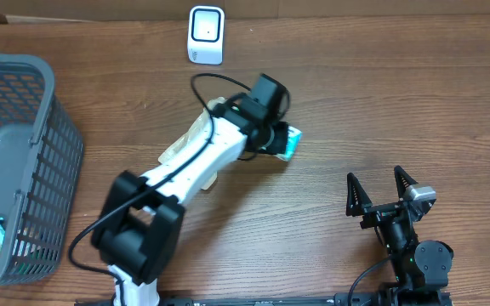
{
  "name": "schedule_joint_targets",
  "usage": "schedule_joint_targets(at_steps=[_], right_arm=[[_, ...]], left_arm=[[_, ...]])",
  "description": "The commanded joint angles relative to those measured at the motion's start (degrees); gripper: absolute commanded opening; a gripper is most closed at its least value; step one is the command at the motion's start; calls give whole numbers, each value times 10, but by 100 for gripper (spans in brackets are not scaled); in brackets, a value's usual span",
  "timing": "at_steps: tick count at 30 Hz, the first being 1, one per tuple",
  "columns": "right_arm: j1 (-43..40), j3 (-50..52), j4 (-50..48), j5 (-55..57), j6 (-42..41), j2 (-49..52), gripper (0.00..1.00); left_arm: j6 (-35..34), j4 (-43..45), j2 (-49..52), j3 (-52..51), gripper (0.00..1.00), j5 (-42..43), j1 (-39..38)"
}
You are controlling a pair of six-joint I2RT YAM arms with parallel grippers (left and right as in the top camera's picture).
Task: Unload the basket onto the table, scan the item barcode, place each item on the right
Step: 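Carry the tissue pack out and drop it right of the beige bag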
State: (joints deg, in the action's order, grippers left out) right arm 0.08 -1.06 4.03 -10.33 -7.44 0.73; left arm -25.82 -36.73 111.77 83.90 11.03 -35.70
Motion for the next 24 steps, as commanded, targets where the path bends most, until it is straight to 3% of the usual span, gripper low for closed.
schedule_joint_targets(at_steps=[1,12,14,16,18,20,24], right_arm=[[-2,6,-3,-3,0,-3,100],[-2,6,-3,-3,0,-3,100],[-2,6,-3,-3,0,-3,100],[-2,6,-3,-3,0,-3,100],[-2,6,-3,-3,0,-3,100],[-2,6,-3,-3,0,-3,100],[-2,6,-3,-3,0,-3,100]], left_arm=[[-13,28,28,-2,4,0,-30],[-27,58,56,-2,5,-39,-68],[-28,58,56,-2,9,-39,-68],[-27,57,56,-2,27,-39,-67],[-27,57,56,-2,52,-40,-67],[-24,56,56,3,65,-40,-64],[-15,-2,46,52,67,-52,-40]])
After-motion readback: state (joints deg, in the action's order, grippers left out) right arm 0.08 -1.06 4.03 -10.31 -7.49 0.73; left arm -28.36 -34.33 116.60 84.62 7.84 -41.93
